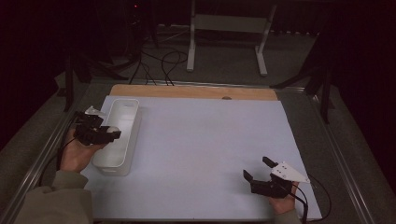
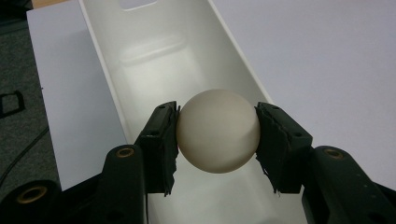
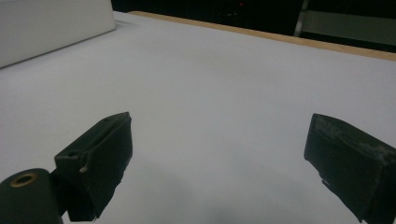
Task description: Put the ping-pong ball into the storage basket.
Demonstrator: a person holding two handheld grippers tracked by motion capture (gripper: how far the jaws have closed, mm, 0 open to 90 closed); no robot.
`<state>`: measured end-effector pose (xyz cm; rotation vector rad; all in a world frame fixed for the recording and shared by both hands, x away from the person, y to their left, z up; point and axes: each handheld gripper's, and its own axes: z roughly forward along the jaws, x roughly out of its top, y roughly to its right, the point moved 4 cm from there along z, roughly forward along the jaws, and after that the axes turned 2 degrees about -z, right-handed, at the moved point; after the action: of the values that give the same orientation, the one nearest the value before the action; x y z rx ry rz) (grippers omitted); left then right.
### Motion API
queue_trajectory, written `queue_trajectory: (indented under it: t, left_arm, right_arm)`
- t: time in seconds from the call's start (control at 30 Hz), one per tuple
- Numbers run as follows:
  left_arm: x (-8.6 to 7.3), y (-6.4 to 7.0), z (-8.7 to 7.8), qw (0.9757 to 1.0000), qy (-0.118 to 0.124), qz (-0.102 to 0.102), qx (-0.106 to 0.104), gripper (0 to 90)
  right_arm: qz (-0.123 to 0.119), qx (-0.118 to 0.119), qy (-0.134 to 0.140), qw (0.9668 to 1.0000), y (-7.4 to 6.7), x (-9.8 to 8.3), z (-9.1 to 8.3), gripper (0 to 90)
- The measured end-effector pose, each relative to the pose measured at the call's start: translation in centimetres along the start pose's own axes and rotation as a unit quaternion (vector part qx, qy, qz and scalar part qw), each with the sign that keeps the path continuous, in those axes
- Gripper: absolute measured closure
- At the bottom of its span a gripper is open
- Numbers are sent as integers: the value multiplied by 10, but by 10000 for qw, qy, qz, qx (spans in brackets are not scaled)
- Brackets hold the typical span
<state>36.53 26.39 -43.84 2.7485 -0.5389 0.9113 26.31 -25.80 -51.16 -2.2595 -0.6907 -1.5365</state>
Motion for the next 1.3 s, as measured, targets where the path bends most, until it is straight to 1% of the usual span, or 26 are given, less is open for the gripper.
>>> queue_trajectory:
  t: [0.43,0.67,0.7,0.8,0.87,0.97,1.07,1.3]
  left_arm:
    - [-2,0,2,10000,-63,43,31,511]
    - [-2,1,3,10000,-63,28,-22,504]
    - [-1,2,3,10000,-35,7,-23,479]
    - [-1,3,3,10000,27,29,20,299]
    - [0,4,3,9999,40,43,91,181]
    - [0,4,3,9999,29,43,112,91]
    - [0,5,3,9999,3,67,118,47]
    - [0,7,5,9999,1,115,91,20]
  right_arm:
    - [-1,0,-13,10000,0,0,0,74]
    - [-1,0,-16,10000,0,0,0,75]
    - [0,0,-15,10000,0,0,0,74]
    - [-4,1,-13,10000,0,0,0,74]
    - [-6,1,-17,10000,0,0,0,74]
    - [-4,4,-16,10000,0,0,0,74]
    - [-4,2,-20,10000,0,0,0,74]
    - [-7,3,-21,10000,-1,0,1,74]
